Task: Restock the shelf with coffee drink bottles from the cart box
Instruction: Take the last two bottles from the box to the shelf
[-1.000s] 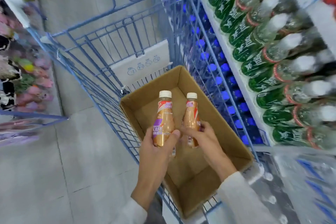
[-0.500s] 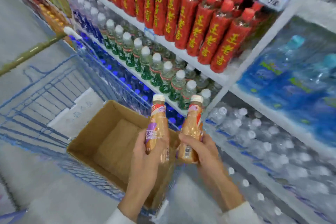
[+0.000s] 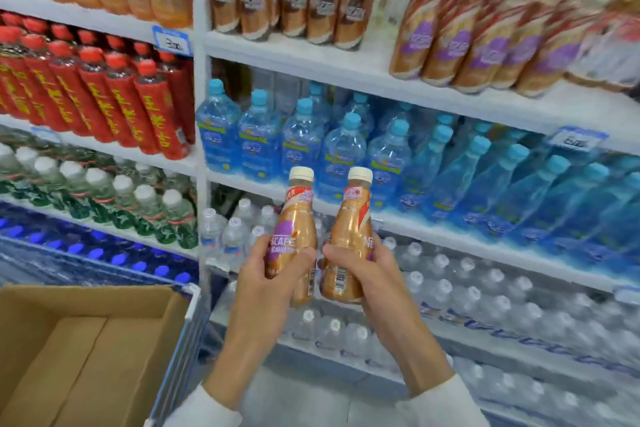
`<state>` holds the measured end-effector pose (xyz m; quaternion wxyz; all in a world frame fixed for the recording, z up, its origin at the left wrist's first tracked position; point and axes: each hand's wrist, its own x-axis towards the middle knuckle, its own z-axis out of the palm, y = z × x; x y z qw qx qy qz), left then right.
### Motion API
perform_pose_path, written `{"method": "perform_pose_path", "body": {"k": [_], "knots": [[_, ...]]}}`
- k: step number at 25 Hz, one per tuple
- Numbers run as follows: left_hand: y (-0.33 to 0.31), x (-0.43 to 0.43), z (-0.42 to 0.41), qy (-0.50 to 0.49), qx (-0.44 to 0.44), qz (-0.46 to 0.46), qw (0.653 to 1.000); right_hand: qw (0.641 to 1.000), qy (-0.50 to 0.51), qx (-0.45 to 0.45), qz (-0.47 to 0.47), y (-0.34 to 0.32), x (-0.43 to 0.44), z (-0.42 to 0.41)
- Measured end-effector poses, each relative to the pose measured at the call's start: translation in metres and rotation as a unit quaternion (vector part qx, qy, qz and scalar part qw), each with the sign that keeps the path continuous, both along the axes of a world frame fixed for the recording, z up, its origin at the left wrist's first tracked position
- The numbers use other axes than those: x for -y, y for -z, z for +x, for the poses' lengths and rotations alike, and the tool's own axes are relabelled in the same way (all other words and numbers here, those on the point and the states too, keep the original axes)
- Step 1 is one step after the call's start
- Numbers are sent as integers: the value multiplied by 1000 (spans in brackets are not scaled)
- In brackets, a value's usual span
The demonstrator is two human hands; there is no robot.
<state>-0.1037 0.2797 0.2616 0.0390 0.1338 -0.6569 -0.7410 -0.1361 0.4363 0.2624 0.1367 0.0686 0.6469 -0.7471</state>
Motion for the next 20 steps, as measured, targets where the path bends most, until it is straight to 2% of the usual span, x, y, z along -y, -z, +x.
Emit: {"method": "perform_pose_path", "body": {"k": [7, 20], "knots": [[-26, -97, -31, 98, -28, 2, 995, 993, 112, -37, -16, -24, -101, -4], [-67, -202, -148, 197, -80, 52, 976, 981, 178, -80, 15, -77, -198, -85]]}}
